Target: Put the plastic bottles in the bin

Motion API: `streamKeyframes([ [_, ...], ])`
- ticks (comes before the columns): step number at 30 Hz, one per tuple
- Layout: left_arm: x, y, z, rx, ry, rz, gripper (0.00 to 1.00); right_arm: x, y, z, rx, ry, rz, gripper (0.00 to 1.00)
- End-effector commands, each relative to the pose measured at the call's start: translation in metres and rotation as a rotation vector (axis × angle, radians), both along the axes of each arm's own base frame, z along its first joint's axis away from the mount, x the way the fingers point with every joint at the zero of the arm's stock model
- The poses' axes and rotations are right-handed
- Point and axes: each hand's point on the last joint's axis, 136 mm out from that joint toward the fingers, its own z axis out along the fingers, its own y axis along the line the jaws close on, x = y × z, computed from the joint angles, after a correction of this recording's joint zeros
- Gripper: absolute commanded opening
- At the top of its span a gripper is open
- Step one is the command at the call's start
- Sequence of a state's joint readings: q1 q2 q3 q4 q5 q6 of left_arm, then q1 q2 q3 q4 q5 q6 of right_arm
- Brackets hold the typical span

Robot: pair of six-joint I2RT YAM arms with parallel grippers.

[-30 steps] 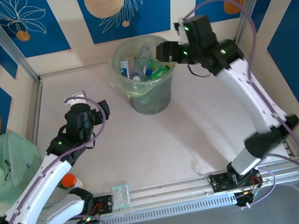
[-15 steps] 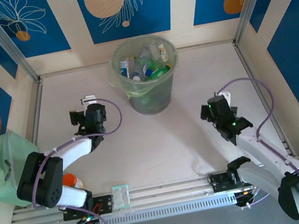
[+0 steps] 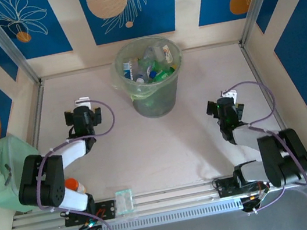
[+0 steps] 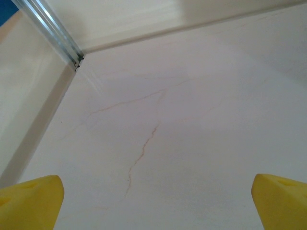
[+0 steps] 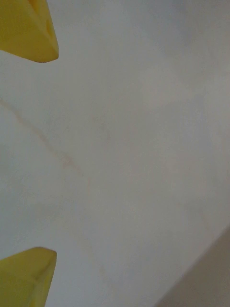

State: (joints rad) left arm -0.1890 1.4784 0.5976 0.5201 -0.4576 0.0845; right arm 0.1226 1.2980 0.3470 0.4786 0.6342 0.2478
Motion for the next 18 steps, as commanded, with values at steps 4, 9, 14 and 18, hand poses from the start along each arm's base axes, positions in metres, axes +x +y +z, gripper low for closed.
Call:
streamKeyframes([
  [4,-0.011,-0.005,-0.023,-0.082,-0.068,-0.072,1.0,0.045,0.036,0.02,0.082,-0.221,0.326,0.99],
  [9,-0.009,-0.005,-0.028,-0.159,-0.055,-0.12,1.0,0.053,0.036,0.015,0.109,-0.16,0.329,0.99],
  [14,-0.018,0.001,-0.033,-0.188,-0.119,-0.119,1.0,0.053,0.037,0.015,0.091,-0.159,0.324,0.99],
  [18,-0.018,0.003,-0.032,-0.18,-0.134,-0.108,1.0,0.053,0.037,0.015,0.091,-0.159,0.325,0.99],
])
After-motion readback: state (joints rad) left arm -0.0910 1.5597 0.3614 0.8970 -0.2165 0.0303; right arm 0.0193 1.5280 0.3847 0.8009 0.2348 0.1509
